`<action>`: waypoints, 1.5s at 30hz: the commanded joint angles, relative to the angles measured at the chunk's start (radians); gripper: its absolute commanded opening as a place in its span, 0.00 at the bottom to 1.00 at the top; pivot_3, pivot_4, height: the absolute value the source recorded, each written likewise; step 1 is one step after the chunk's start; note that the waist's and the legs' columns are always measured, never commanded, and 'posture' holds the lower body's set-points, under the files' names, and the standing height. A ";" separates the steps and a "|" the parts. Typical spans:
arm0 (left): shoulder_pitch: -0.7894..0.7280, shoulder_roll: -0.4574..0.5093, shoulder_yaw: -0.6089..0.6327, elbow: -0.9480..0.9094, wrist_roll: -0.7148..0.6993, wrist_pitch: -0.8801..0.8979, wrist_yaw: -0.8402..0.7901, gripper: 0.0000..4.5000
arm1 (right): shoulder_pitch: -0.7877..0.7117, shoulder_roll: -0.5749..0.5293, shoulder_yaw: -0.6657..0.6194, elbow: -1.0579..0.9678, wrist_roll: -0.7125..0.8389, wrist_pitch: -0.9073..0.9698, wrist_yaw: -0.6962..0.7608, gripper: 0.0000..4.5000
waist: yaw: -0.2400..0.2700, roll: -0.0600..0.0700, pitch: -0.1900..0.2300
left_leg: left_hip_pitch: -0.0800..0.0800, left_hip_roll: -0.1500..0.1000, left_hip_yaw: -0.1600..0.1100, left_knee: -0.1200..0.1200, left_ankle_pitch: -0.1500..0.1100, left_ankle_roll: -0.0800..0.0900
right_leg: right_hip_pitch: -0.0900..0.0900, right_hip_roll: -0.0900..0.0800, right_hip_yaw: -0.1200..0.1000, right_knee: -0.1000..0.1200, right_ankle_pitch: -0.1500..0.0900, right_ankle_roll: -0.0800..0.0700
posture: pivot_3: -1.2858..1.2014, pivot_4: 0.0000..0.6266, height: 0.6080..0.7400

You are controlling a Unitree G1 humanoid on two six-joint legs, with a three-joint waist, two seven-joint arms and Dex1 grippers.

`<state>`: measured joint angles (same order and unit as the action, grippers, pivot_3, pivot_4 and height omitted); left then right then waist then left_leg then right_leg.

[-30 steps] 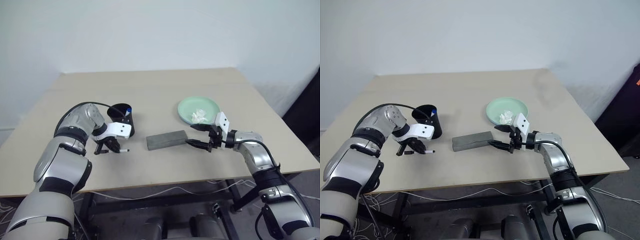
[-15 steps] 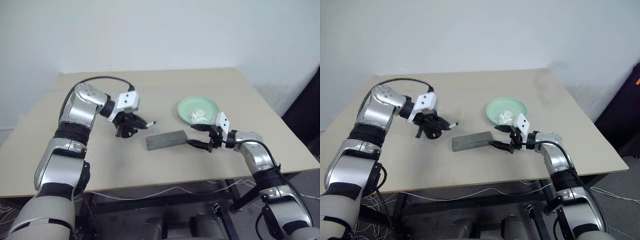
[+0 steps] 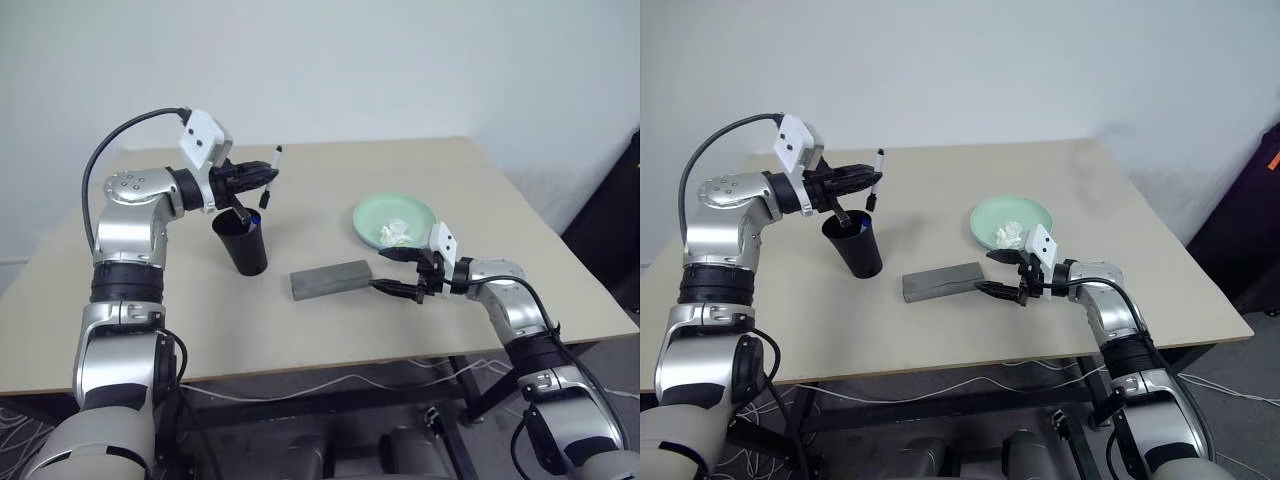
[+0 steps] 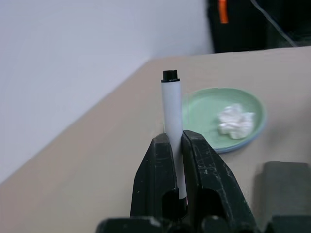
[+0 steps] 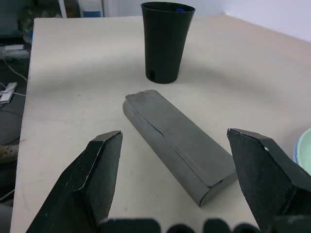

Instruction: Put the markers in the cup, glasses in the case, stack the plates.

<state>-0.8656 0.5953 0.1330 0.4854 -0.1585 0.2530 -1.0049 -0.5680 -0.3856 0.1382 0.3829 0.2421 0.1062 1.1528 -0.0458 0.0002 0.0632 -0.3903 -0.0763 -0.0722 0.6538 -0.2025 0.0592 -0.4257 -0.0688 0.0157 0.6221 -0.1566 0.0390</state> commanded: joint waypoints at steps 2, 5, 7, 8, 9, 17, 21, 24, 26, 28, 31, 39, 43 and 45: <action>0.039 0.014 0.062 -0.052 -0.023 -0.028 0.115 0.00 | -0.037 -0.002 -0.007 -0.003 0.005 -0.013 0.014 0.83 | 0.000 0.000 0.000 | 0.000 0.000 0.000 0.000 0.000 0.000 | 0.000 0.000 0.000 0.000 0.000 0.000 | 0.52 0.00 1.00; 0.069 0.020 0.065 -0.062 -0.026 -0.032 0.144 0.00 | -0.041 0.000 -0.007 -0.001 0.003 -0.013 0.016 0.83 | 0.000 0.000 0.000 | 0.000 0.000 0.000 0.000 0.000 0.000 | 0.000 0.000 0.000 0.000 0.000 0.000 | 0.52 0.00 1.00; 0.076 0.022 0.064 -0.061 -0.028 -0.035 0.157 0.00 | -0.043 0.001 -0.008 0.002 0.002 -0.013 0.018 0.83 | 0.000 0.000 0.000 | 0.000 0.000 0.000 0.000 0.000 0.000 | 0.000 0.000 0.000 0.000 0.000 0.000 | 0.52 0.00 1.00; 0.080 0.023 0.062 -0.053 -0.028 -0.040 0.160 0.00 | -0.044 0.001 -0.008 0.003 0.002 -0.014 0.018 0.83 | 0.001 0.000 0.000 | 0.000 0.000 0.000 0.000 0.000 0.000 | 0.000 0.000 0.000 0.000 0.000 0.000 | 0.52 0.00 1.00; 0.084 0.022 0.060 -0.043 -0.028 -0.045 0.162 0.00 | -0.045 0.001 -0.008 0.004 0.002 -0.015 0.019 0.83 | 0.000 0.000 0.000 | 0.000 0.000 0.000 0.000 0.000 0.000 | 0.000 0.000 0.000 0.000 0.000 0.000 | 0.52 0.00 1.00; 0.098 0.007 0.058 0.058 -0.032 -0.080 0.175 0.00 | -0.038 0.001 -0.012 -0.014 0.007 -0.011 0.020 0.83 | 0.000 0.000 0.000 | 0.000 0.000 0.001 -0.001 0.000 0.000 | -0.001 0.000 0.000 0.000 0.000 0.000 | 0.52 0.00 1.00; 0.100 -0.006 0.058 0.101 -0.034 -0.108 0.185 0.00 | -0.034 -0.002 -0.020 -0.032 0.022 0.000 0.025 0.83 | 0.001 0.000 0.000 | 0.000 0.000 0.001 -0.001 0.000 0.000 | 0.000 0.000 0.000 0.000 0.000 0.000 | 0.52 0.00 1.00; 0.092 -0.017 0.066 0.140 -0.041 -0.129 0.194 0.00 | -0.033 -0.003 -0.022 -0.038 0.024 0.005 0.027 0.83 | 0.001 0.000 0.000 | 0.000 0.000 0.001 -0.001 0.000 0.000 | 0.000 0.000 0.000 0.000 0.000 0.000 | 0.52 0.00 1.00; 0.085 -0.021 0.066 0.166 -0.042 -0.142 0.196 0.00 | -0.031 -0.005 -0.022 -0.039 0.023 0.005 0.027 0.83 | 0.000 0.000 0.000 | 0.000 0.000 0.001 -0.001 0.000 0.000 | 0.000 0.000 0.000 -0.001 0.000 0.000 | 0.52 0.00 1.00; 0.080 -0.024 0.065 0.185 -0.041 -0.149 0.195 0.00 | -0.031 -0.005 -0.022 -0.040 0.023 0.006 0.026 0.83 | 0.000 0.000 0.000 | 0.000 0.000 0.001 -0.001 0.000 0.000 | -0.001 0.000 0.000 -0.001 0.000 0.000 | 0.52 0.00 1.00; 0.076 -0.030 0.064 0.205 -0.042 -0.157 0.193 0.00 | -0.032 -0.006 -0.021 -0.040 0.022 0.007 0.026 0.83 | 0.000 0.000 0.000 | 0.000 0.000 0.001 -0.001 0.000 0.000 | -0.001 0.000 0.000 -0.001 0.000 0.000 | 0.52 0.00 1.00; 0.070 -0.039 0.064 0.230 -0.040 -0.172 0.206 0.48 | -0.032 -0.008 -0.021 -0.038 0.021 0.008 0.027 0.83 | 0.000 0.000 0.000 | -0.001 0.000 0.001 -0.001 0.000 0.000 | -0.001 -0.001 0.000 -0.001 0.000 0.000 | 0.52 0.00 1.00; 0.074 -0.042 0.064 0.219 -0.048 -0.168 0.199 0.61 | -0.034 -0.006 -0.019 -0.037 0.020 0.007 0.028 0.83 | 0.000 0.000 0.000 | -0.001 0.000 0.001 -0.001 0.000 0.000 | -0.001 -0.001 0.000 -0.001 0.000 0.000 | 0.52 0.00 1.00; 0.075 -0.045 0.064 0.212 -0.051 -0.167 0.199 0.61 | -0.033 -0.006 -0.020 -0.038 0.021 0.007 0.030 0.83 | 0.001 0.000 0.000 | -0.001 0.000 0.001 -0.001 0.000 0.000 | -0.001 -0.001 0.000 -0.001 0.000 0.000 | 0.52 0.00 1.00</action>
<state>-0.7573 0.5489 0.1791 0.7309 -0.1799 0.1011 -0.8069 -0.5798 -0.3847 0.1395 0.3808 0.2430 0.1195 1.1798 -0.0452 0.0002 0.0630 -0.3918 -0.0766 -0.0711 0.6527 -0.2026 0.0590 -0.4271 -0.0694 0.0156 0.6213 -0.1566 0.0389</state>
